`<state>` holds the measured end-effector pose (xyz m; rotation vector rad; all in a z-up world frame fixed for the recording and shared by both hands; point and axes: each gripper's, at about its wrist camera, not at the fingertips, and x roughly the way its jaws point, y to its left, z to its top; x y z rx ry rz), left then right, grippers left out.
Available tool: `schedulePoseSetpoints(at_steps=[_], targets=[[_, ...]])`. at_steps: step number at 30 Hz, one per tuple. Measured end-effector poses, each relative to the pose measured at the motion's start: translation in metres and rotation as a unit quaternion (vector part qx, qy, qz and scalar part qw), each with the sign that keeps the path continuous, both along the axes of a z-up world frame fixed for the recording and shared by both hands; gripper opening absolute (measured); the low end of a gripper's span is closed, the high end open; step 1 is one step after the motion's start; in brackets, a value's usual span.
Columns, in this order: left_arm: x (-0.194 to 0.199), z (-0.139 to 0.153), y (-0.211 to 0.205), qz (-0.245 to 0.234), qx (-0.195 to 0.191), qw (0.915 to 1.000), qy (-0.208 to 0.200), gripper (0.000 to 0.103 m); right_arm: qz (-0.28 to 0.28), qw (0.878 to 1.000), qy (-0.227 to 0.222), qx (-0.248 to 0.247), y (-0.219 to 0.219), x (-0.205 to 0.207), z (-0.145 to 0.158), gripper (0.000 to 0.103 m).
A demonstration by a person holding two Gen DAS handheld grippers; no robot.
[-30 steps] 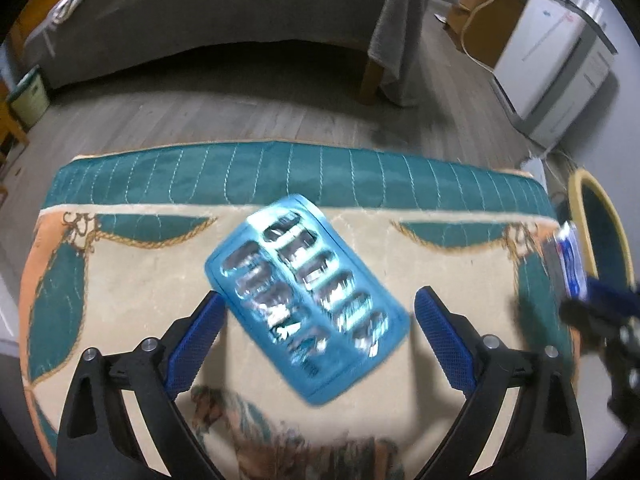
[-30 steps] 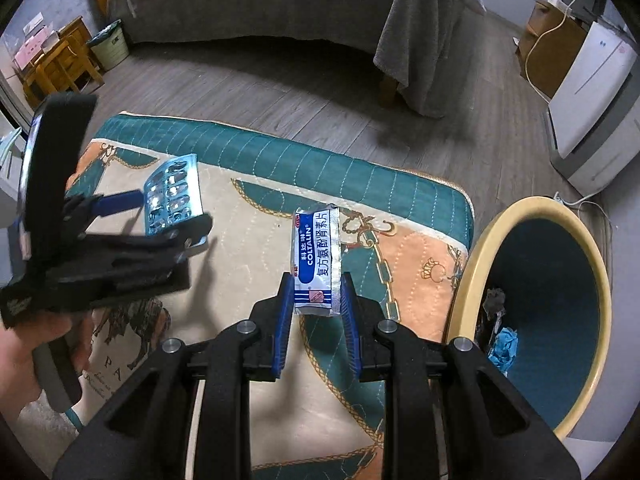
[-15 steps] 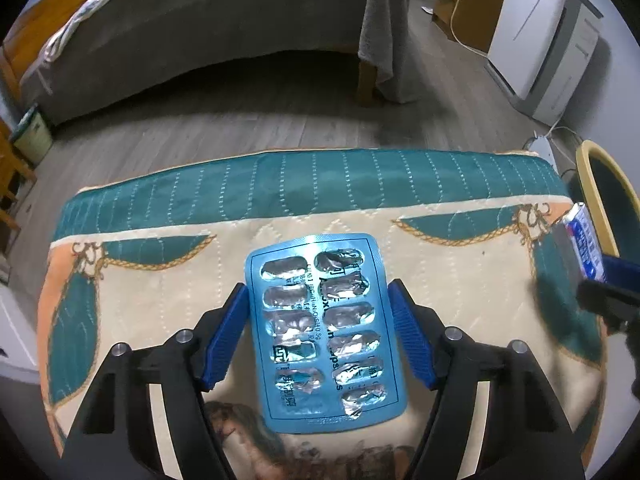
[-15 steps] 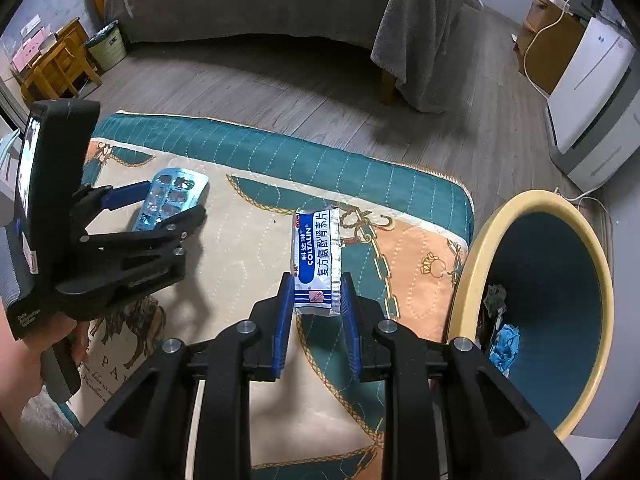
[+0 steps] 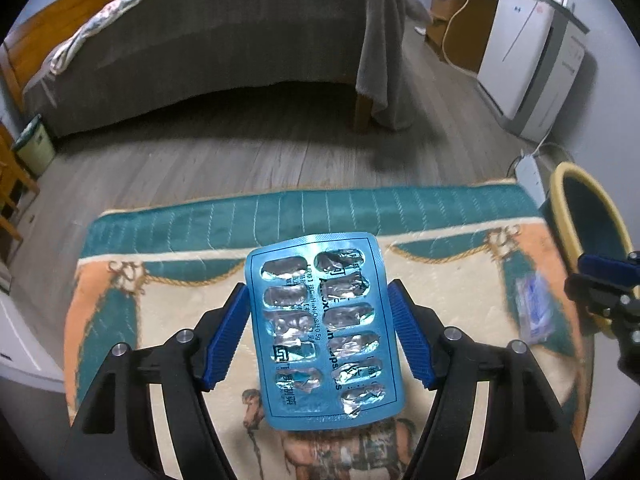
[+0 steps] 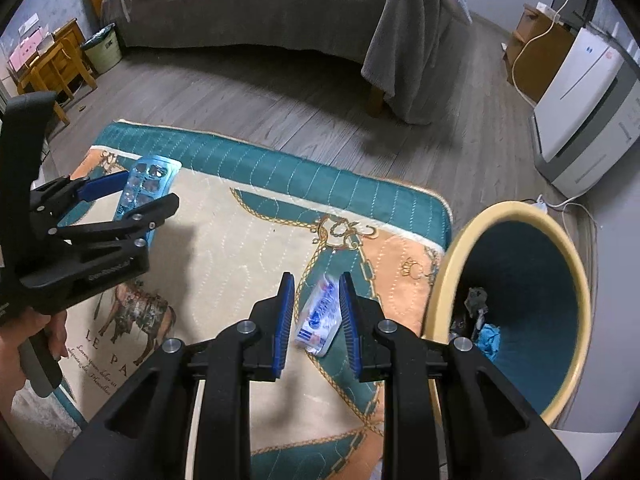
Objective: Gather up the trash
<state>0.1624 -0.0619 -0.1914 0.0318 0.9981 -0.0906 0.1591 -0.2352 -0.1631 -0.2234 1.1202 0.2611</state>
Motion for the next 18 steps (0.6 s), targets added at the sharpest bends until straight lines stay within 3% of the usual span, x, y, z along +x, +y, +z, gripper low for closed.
schedulePoseSetpoints(at_steps=[3,8,11,15,18], targets=[[-0.006,0.015,-0.003,-0.008,-0.001,0.9999,-0.015,0.071,-0.003,1.000,-0.004,0.009,-0.004,-0.004,0.011,0.015],[-0.015,0.032,-0.006,-0.011,-0.008,0.9997,-0.023,0.071,-0.030,0.998,0.020,0.050,-0.014,-0.006,0.005,0.015],[-0.017,0.030,-0.004,-0.009,-0.007,0.9998,-0.016,0.071,-0.065,0.995,0.040,0.061,-0.020,-0.001,-0.010,0.027],[-0.017,0.024,-0.001,-0.012,0.003,0.9999,-0.010,0.071,-0.084,0.994,0.055,0.045,-0.016,0.006,-0.031,0.055],[-0.016,0.019,0.006,-0.015,0.005,0.9999,-0.005,0.071,-0.097,0.993,0.069,0.014,-0.012,0.014,-0.048,0.058]])
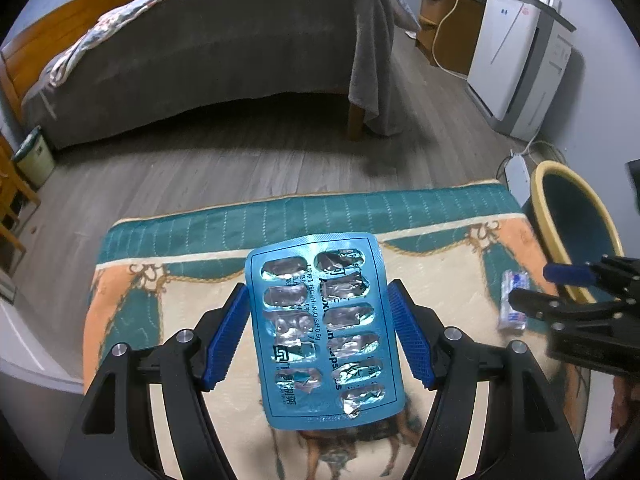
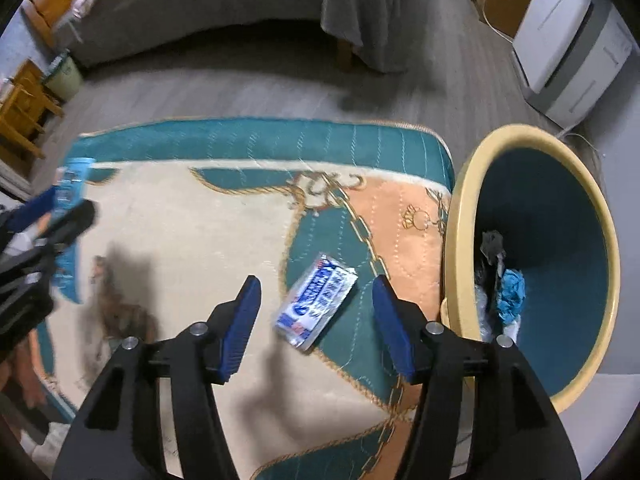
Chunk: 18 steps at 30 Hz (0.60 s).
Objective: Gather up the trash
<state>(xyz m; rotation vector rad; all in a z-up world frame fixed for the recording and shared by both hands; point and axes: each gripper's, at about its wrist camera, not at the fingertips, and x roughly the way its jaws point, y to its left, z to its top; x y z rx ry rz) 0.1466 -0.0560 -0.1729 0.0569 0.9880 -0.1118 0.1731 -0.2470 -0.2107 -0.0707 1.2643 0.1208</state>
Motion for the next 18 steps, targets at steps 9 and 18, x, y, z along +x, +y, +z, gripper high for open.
schedulePoseSetpoints(at_steps=[9,18], targets=[[0.006,-0.008,0.004,-0.012,-0.009,0.9998,0.012,0.071,0.013,0.999,0.027,-0.020,0.008,0.006,-0.019,0.017],[0.000,0.012,-0.042,-0.060,-0.014,0.9980,-0.012,0.071,-0.024,0.998,-0.031,0.057,-0.040,0.006,0.045,0.007]])
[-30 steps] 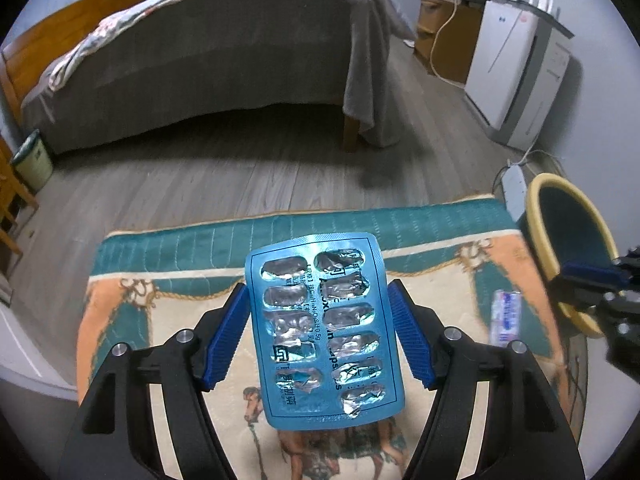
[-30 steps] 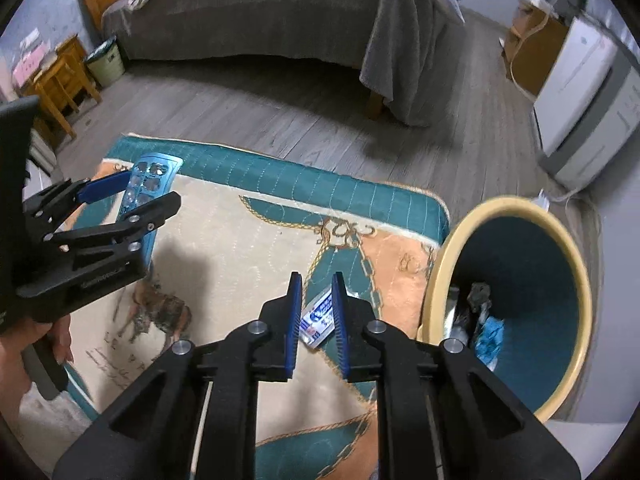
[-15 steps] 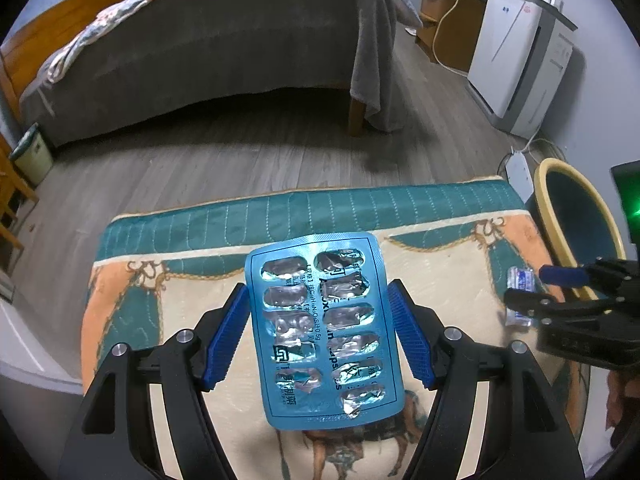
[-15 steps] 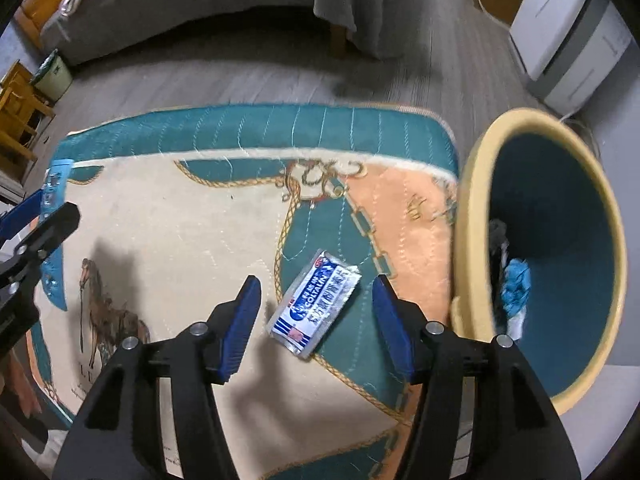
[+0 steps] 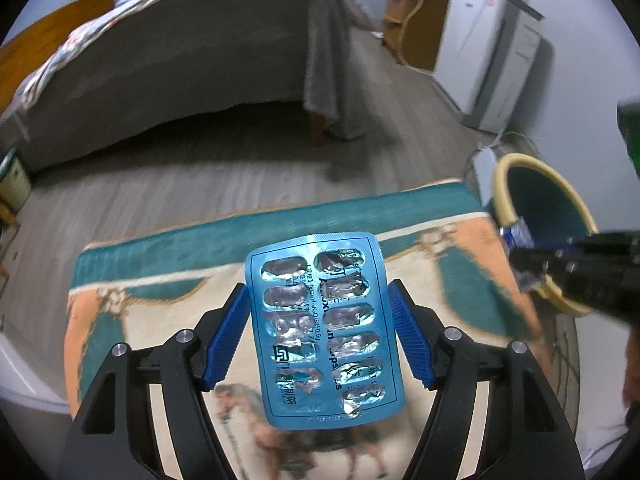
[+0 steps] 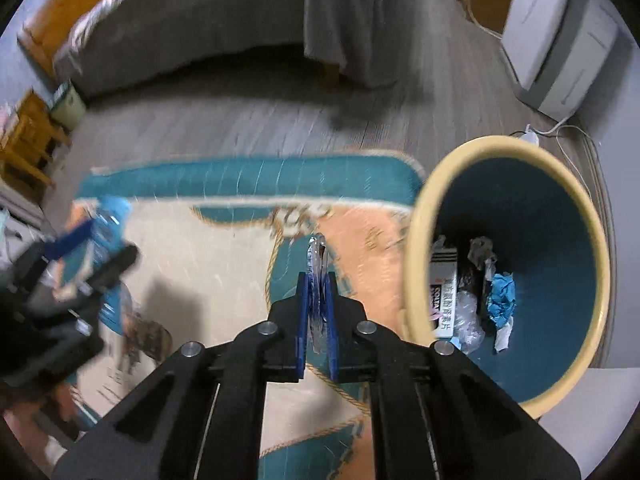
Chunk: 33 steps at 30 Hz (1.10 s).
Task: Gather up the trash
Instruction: 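Carry blister tray and medicine box over the bin and open both grippers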
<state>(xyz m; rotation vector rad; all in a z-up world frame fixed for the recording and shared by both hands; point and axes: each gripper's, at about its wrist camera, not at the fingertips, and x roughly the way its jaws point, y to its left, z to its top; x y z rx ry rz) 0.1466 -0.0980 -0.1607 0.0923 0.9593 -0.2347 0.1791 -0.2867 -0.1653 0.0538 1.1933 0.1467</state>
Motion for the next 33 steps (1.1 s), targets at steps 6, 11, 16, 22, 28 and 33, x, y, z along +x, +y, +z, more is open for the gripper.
schedulePoseSetpoints(at_steps=[6,11,16,22,28,33], targets=[[-0.007,0.015,-0.055,-0.049,-0.003,0.9987,-0.016,0.071,-0.035,0.998,-0.051,0.009,-0.056,-0.011,0.041,0.007],[-0.017,0.024,-0.111,-0.103,-0.010,0.9945,-0.016,0.071,-0.084,0.994,-0.073,-0.011,-0.119,-0.022,0.056,0.007],[-0.031,0.027,-0.171,-0.168,-0.002,0.9856,-0.016,0.071,-0.136,0.988,-0.077,-0.008,-0.176,-0.033,0.063,0.007],[-0.039,0.020,-0.230,-0.232,0.024,0.9722,-0.014,0.071,-0.171,0.983,-0.061,-0.010,-0.218,-0.046,0.042,0.007],[-0.017,0.010,-0.263,-0.246,0.037,0.9685,-0.005,0.071,-0.202,0.978,-0.053,0.027,-0.240,-0.048,0.028,0.008],[0.006,0.007,-0.279,-0.247,0.057,0.9671,-0.019,0.071,-0.213,0.974,-0.052,0.052,-0.247,-0.042,0.021,0.008]])
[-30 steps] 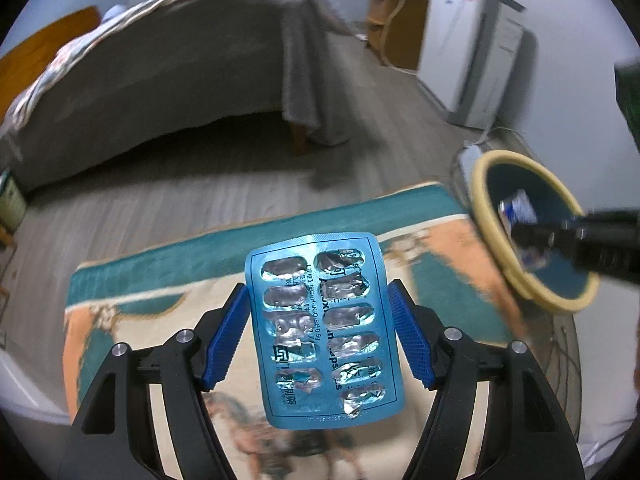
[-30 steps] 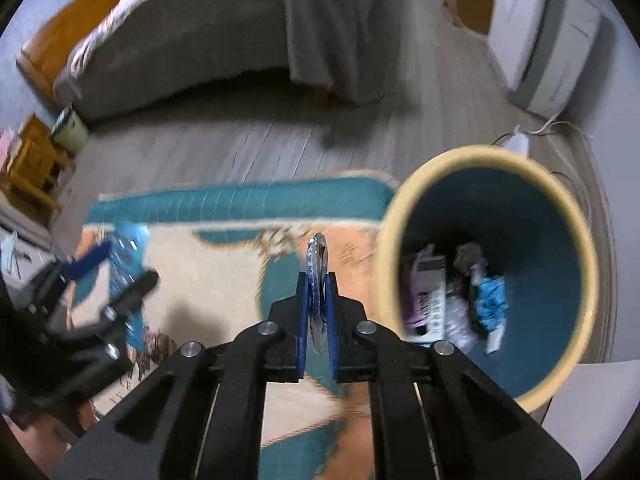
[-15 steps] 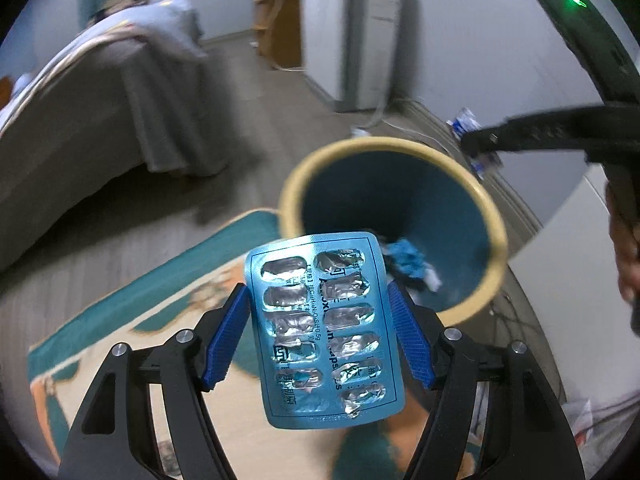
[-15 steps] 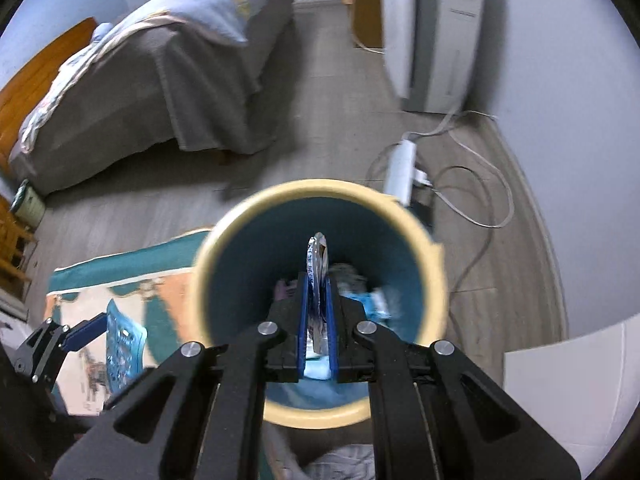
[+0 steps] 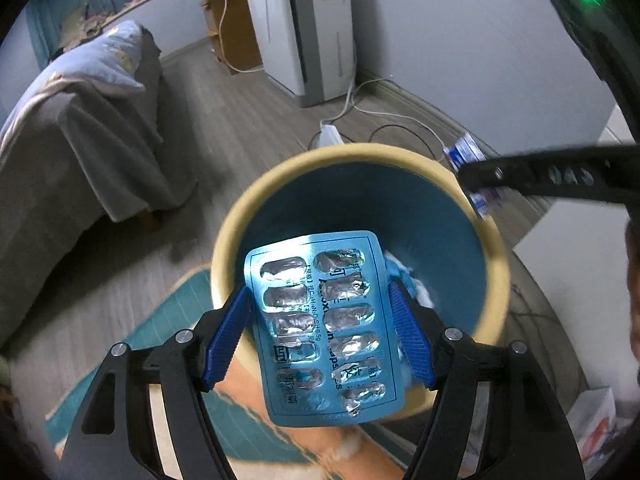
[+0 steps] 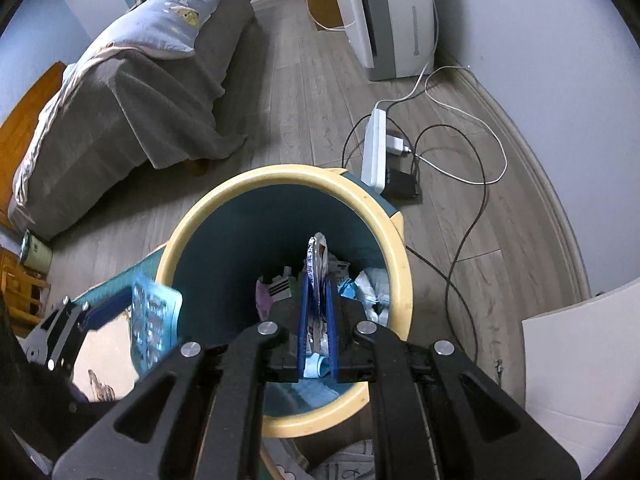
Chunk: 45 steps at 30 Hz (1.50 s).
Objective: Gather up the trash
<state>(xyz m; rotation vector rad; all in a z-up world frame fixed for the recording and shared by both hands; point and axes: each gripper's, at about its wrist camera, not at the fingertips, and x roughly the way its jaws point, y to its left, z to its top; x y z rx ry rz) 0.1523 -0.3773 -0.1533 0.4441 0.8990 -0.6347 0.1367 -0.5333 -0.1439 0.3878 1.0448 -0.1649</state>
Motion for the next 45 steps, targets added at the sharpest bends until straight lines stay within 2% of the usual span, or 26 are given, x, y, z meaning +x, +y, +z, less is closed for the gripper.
schedulePoseSetpoints(at_steps=[3,5,10,15,18,23,25,26,27,35,39,40,41,43,44,45], targets=[[0.014,0.001,0.000,0.016,-0.008,0.9998,-0.004,0.073,-0.001,1.000,0.000,0.003,0.000,0.004,-0.002,0.008],[0.021,-0.002,0.006,0.029,-0.013,0.9995,-0.002,0.079,0.004,1.000,0.002,0.003,0.002,0.007,-0.004,0.008],[0.029,-0.010,0.025,0.046,-0.020,0.9987,0.006,0.079,0.027,0.999,0.019,-0.014,0.018,0.015,-0.017,0.008],[0.025,-0.010,0.045,0.050,-0.016,0.9986,-0.006,0.079,0.040,0.998,0.035,-0.021,0.034,0.030,-0.034,0.008],[0.025,-0.009,0.056,0.054,-0.015,0.9984,-0.005,0.079,0.040,0.999,0.016,-0.011,0.041,0.038,-0.032,0.008],[0.028,-0.010,0.066,0.059,-0.018,0.9980,-0.006,0.079,0.034,0.999,-0.003,-0.028,0.046,0.046,-0.022,0.010],[0.029,-0.011,0.068,0.062,-0.020,0.9979,-0.004,0.079,0.029,0.999,-0.007,-0.020,0.043,0.046,-0.022,0.020],[0.029,-0.011,0.068,0.062,-0.021,0.9979,-0.003,0.079,0.028,0.999,-0.008,-0.017,0.043,0.046,-0.021,0.032],[0.029,-0.012,0.067,0.062,-0.022,0.9979,-0.002,0.079,0.026,0.999,-0.009,-0.018,0.041,0.045,-0.021,0.039],[0.016,-0.016,0.060,0.052,-0.030,0.9982,0.007,0.079,0.026,0.999,0.000,-0.044,0.036,0.034,-0.018,0.041],[0.001,-0.004,0.064,0.055,-0.041,0.9976,0.012,0.079,0.040,0.996,0.002,-0.075,0.039,0.020,-0.004,0.041],[-0.003,0.001,0.067,0.057,-0.048,0.9971,0.015,0.080,0.043,0.996,0.000,-0.073,0.039,0.015,0.001,0.041],[-0.007,0.007,0.070,0.060,-0.052,0.9967,0.018,0.087,0.044,0.996,0.000,-0.073,0.040,0.008,0.009,0.042],[-0.016,0.020,0.075,0.070,-0.054,0.9960,0.016,0.096,0.039,0.996,0.000,-0.079,0.042,-0.004,0.021,0.057],[-0.020,0.028,0.078,0.073,-0.054,0.9957,0.015,0.096,0.034,0.996,0.000,-0.079,0.043,-0.011,0.028,0.072],[-0.024,0.034,0.081,0.076,-0.052,0.9956,0.016,0.097,0.026,0.997,-0.004,-0.076,0.044,-0.021,0.036,0.079]])
